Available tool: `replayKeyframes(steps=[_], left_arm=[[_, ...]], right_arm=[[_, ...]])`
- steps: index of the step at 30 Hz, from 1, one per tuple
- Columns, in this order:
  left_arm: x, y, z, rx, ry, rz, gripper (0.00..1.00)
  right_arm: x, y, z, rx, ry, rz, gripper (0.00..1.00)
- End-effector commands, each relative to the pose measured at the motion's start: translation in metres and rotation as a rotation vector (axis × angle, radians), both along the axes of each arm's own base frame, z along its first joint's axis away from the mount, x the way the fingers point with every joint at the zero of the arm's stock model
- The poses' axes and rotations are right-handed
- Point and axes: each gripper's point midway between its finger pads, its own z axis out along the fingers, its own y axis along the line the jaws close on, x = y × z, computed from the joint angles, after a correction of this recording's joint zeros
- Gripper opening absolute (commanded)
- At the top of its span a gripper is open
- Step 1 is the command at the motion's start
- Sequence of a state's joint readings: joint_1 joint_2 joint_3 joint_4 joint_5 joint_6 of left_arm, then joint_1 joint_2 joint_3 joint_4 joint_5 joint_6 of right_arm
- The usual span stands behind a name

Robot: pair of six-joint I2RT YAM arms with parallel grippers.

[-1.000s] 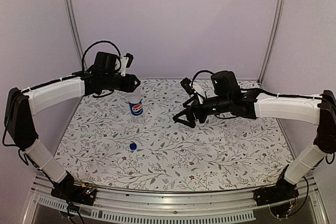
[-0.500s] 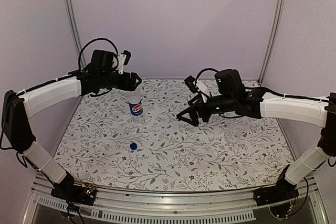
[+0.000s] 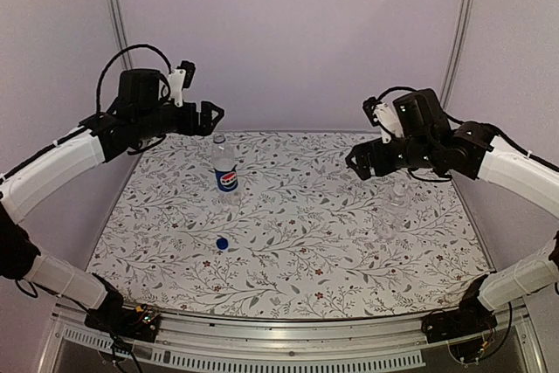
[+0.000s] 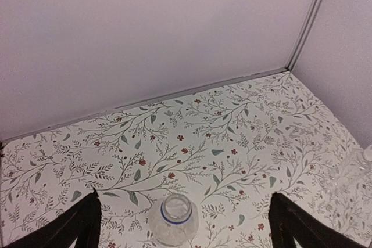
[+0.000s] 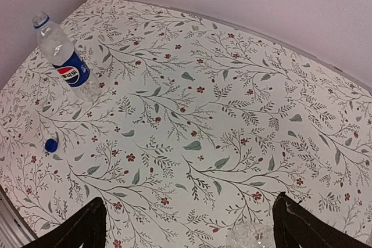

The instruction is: Unscrew the bottle caps

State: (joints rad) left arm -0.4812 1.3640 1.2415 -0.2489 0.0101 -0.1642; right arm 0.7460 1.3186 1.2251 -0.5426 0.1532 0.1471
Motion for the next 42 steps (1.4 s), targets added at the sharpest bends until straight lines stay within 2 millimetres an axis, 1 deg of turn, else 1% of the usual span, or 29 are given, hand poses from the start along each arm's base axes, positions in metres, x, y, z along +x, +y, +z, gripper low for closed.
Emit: replayKeyframes(steps=[1, 4, 8, 11, 15, 19, 25, 27, 31, 39, 42], left_arm=[[-0.015, 0.012, 0.016, -0.020, -0.037, 0.014, 1.00], [-0.026, 0.018, 0.026, -0.043, -0.060, 0.017, 1.00], [-0.037, 0.024, 0.030, -0.054, -0.075, 0.019, 1.00], [-0.042, 0.026, 0.028, -0.052, -0.073, 0.019, 1.00], [-0.045, 0.027, 0.023, -0.046, -0.057, 0.015, 1.00], [-0.047, 0.028, 0.019, -0.040, -0.049, 0.014, 1.00], [-0.046, 0.028, 0.014, -0.028, -0.044, 0.016, 1.00], [-0.046, 0.028, 0.014, -0.026, -0.046, 0.015, 1.00], [-0.047, 0.027, 0.015, -0.034, -0.045, 0.009, 1.00], [-0.049, 0.028, 0.017, -0.034, -0.049, 0.008, 1.00], [-0.050, 0.028, 0.018, -0.038, -0.052, 0.004, 1.00]], right_arm=[[-0.004, -0.060, -0.006, -0.091, 0.065, -0.209, 0.96], [-0.006, -0.074, -0.016, -0.102, 0.107, -0.239, 0.89], [-0.004, -0.092, -0.033, -0.108, 0.165, -0.279, 0.81], [-0.003, -0.102, -0.047, -0.116, 0.202, -0.287, 0.76], [-0.003, -0.109, -0.065, -0.133, 0.250, -0.287, 0.69], [-0.006, -0.108, -0.076, -0.135, 0.273, -0.276, 0.64], [-0.008, -0.106, -0.083, -0.129, 0.287, -0.264, 0.54], [-0.009, -0.107, -0.084, -0.132, 0.290, -0.264, 0.49], [-0.009, -0.108, -0.087, -0.139, 0.293, -0.267, 0.41], [-0.011, -0.111, -0.095, -0.150, 0.307, -0.272, 0.36], [-0.011, -0.110, -0.094, -0.146, 0.307, -0.269, 0.30]])
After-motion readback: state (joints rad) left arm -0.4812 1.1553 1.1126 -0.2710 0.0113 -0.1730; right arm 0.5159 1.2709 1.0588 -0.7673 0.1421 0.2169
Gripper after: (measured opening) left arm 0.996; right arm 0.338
